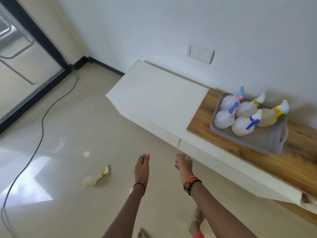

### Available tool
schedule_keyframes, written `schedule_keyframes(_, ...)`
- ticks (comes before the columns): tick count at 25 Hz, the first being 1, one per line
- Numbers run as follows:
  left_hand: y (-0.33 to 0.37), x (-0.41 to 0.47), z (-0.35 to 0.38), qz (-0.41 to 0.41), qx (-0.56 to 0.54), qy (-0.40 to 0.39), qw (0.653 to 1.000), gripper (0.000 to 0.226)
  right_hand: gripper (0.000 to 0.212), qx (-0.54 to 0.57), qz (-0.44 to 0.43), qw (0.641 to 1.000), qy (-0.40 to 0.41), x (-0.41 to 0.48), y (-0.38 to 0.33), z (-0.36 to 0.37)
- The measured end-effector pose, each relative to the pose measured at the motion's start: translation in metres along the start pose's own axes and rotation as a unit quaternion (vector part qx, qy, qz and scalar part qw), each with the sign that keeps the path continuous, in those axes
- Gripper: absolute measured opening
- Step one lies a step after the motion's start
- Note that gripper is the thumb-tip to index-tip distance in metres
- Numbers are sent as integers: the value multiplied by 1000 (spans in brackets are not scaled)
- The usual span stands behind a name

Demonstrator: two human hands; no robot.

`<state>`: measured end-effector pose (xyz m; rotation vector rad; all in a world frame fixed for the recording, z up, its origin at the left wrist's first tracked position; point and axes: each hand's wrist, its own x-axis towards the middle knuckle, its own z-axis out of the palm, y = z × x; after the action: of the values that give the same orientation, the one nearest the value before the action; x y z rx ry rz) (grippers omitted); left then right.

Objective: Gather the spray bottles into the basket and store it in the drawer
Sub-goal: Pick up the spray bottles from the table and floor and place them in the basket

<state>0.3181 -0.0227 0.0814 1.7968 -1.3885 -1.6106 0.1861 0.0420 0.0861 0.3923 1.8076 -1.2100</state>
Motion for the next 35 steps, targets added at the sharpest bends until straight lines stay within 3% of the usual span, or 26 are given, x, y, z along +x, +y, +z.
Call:
schedule_keyframes(7, -39, 22, -167, -28, -13, 15, 999, 29, 9, -20, 4, 1000, 1, -54, 66, 92)
schedule_keyframes(12, -60, 49, -234, -54, -19, 36, 998, 27, 8, -51, 17, 998, -13, -66, 101, 154)
schedule_keyframes(18, -83, 102, -280, -85, -4, 42, 996, 37, 9, -68, 59, 995, -37, -56, 142, 233)
schedule_keyframes(25, -106, 182, -309, -119, 36, 18, 992, 31, 10, -56, 117, 991, -40, -21, 181, 323)
schedule_keyframes(35, -217, 310, -347, -114, 159, -25, 980, 27, 12, -55, 182, 980, -61, 71, 281, 432)
